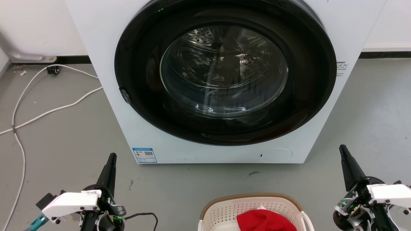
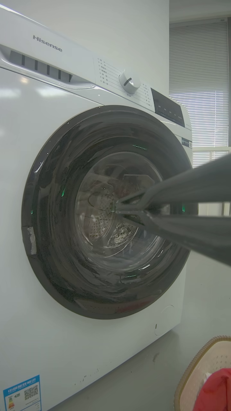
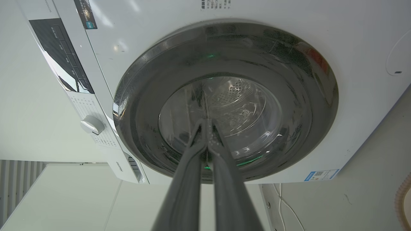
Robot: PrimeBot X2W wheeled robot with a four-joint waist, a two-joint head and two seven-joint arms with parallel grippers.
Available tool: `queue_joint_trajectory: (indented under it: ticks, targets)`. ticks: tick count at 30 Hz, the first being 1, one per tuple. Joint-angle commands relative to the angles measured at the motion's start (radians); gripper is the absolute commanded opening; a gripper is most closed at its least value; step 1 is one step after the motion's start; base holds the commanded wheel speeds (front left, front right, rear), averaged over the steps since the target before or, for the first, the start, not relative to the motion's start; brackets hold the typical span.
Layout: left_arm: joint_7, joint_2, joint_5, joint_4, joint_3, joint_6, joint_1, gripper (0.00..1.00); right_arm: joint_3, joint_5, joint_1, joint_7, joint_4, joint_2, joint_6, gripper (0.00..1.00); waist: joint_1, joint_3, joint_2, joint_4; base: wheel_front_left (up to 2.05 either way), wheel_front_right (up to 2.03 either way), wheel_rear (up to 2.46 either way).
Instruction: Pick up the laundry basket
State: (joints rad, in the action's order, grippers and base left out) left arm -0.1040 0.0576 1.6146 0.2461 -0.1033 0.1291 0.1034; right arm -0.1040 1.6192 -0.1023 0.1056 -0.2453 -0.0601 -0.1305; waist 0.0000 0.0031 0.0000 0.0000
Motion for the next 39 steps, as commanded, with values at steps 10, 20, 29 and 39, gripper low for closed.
queue_joint_trajectory:
  ticks: [10, 20, 29, 39]
  targets:
    - [-0.006, -0.001, -0.003, 0.001, -0.004, 0.003, 0.010, 0.00, -0.003, -0.004, -0.012, 0.003, -0.001, 0.005, 0.000, 0.00, 0.0000, 0.000, 0.0000, 0.000, 0.00, 0.00, 0.00]
    - [-0.006, -0.002, -0.004, 0.001, -0.005, 0.003, 0.010, 0.00, -0.004, -0.006, -0.012, 0.005, -0.001, 0.006, 0.000, 0.00, 0.0000, 0.000, 0.0000, 0.000, 0.00, 0.00, 0.00]
    - [0.009, -0.004, -0.001, 0.006, 0.013, 0.000, -0.001, 1.00, 0.004, -0.008, 0.007, -0.011, -0.001, 0.002, 0.000, 1.00, 0.0000, 0.000, 0.0000, 0.000, 0.00, 0.00, 0.00]
    - [0.060, -0.004, -0.049, -0.032, 0.041, 0.000, 0.013, 1.00, 0.029, -0.056, 0.015, -0.062, 0.026, 0.001, 0.000, 1.00, 0.0000, 0.002, 0.0000, -0.001, 0.00, 0.00, 0.00]
